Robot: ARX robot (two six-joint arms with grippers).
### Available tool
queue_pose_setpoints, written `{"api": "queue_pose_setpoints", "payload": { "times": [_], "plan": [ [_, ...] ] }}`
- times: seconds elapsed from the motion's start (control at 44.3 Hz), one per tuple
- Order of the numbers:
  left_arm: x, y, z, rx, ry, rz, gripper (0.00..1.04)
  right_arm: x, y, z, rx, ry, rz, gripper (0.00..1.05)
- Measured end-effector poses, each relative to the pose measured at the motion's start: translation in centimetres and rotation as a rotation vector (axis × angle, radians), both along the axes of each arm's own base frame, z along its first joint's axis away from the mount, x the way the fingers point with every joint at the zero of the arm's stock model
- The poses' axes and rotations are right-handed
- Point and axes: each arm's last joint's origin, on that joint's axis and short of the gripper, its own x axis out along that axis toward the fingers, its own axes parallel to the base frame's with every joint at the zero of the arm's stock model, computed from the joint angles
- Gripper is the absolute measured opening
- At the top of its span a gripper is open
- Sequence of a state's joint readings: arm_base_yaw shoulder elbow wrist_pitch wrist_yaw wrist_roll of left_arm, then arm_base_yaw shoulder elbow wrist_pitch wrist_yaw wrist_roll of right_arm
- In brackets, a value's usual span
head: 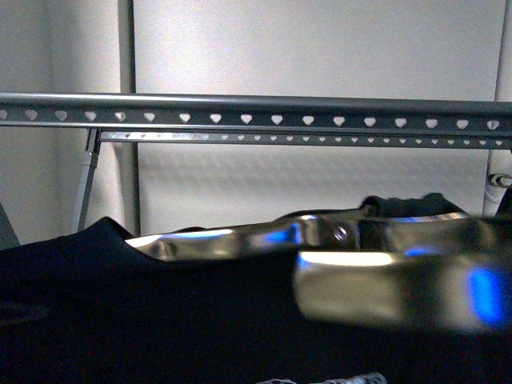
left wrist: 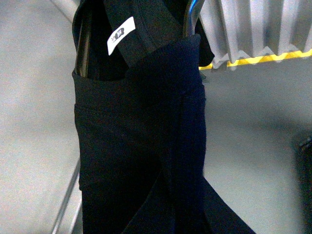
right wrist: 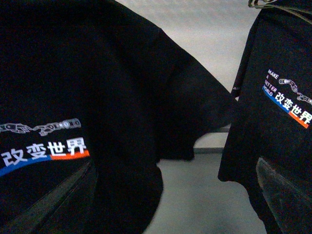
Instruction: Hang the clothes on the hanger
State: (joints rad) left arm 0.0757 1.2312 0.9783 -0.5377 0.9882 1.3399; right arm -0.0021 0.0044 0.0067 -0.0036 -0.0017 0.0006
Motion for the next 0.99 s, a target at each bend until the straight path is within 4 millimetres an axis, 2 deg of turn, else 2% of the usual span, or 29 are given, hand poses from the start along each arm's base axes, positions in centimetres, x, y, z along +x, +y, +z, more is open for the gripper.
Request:
{"api": "queue_pose_setpoints", "payload": {
  "times": [0.203,0.316,0.587,0.632,0.7,0.745,0.813,0.881,0.994],
  "plan": [
    [0.2,-2.1,0.3,0.04,-0.116,-0.12,0.04,0.0,0.0,0.0,0.0,0.0,0.0,0.97],
    [0.6,-3.1,0.8,0.039,-0.242,-0.157,0.04,0.0,0.0,0.0,0.0,0.0,0.0,0.97],
    [0.6,-3.3,1.0,0.039,-0.264,-0.159,0.04,0.0,0.0,0.0,0.001,0.0,0.002,0.97],
    [0.6,-3.3,0.9,0.039,-0.262,-0.159,0.04,0.1,0.0,0.0,0.045,0.0,0.074,0.97],
    [0.6,-3.2,0.8,0.04,-0.259,-0.156,0.04,0.3,-0.1,0.2,0.203,0.106,0.344,0.97],
    [0.6,-3.2,0.9,0.039,-0.26,-0.157,0.04,0.4,-0.1,0.2,0.226,0.141,0.439,0.97],
    [0.5,-3.2,0.9,0.037,-0.258,-0.158,0.04,0.9,-0.4,1.3,0.148,0.11,0.549,0.97],
    [0.5,-3.2,0.9,0.037,-0.258,-0.158,0.04,2.0,-0.9,3.4,-0.033,0.014,0.55,0.97],
    [0.5,-3.2,0.9,0.037,-0.26,-0.158,0.04,3.8,-1.2,5.3,-0.292,-0.101,0.557,0.97]
  ]
}}
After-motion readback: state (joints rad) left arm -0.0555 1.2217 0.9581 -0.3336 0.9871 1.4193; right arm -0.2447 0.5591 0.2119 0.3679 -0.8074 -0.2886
